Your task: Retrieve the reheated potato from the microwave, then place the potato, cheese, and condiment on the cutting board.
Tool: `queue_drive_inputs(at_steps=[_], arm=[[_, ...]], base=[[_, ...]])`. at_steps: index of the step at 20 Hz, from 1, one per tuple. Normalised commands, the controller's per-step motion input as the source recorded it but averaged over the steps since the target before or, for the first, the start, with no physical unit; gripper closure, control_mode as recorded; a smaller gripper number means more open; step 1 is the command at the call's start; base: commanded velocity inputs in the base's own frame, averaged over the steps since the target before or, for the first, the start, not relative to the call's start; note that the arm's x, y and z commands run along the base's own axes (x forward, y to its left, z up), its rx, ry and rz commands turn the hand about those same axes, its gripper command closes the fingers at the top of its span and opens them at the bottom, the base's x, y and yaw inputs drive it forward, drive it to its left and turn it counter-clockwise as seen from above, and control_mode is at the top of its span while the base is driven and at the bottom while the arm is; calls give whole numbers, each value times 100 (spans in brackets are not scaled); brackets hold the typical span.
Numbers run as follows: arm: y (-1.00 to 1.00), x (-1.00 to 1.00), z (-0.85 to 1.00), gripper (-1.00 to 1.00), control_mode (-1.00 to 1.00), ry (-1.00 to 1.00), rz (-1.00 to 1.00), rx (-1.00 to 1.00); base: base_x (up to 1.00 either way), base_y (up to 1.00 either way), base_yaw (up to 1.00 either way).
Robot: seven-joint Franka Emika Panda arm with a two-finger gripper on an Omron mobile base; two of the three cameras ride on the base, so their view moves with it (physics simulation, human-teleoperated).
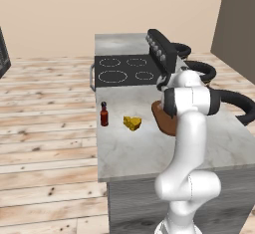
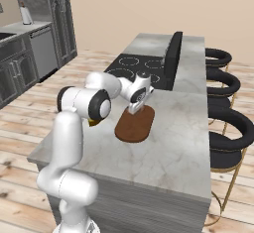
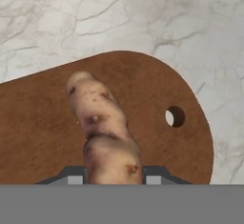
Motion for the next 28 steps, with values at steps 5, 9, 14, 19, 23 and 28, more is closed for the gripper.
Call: queue_drive_inputs(at_steps=[5, 9, 14, 19, 23, 28], arm=[[-10, 7, -18, 100, -100, 0, 1, 0], [-1, -16, -29, 100, -100, -2, 1, -1], [0, -21, -36, -100, -100, -3, 0, -5], [-4, -5, -17, -100, -100, -2, 0, -1], [-9, 0, -1, -100, -100, -1, 0, 0], [-12, 0, 4, -100, -100, -1, 0, 0]], base=[[0, 0, 0], [0, 0, 0], [0, 0, 0], [0, 0, 0], [0, 0, 0], [0, 0, 0]])
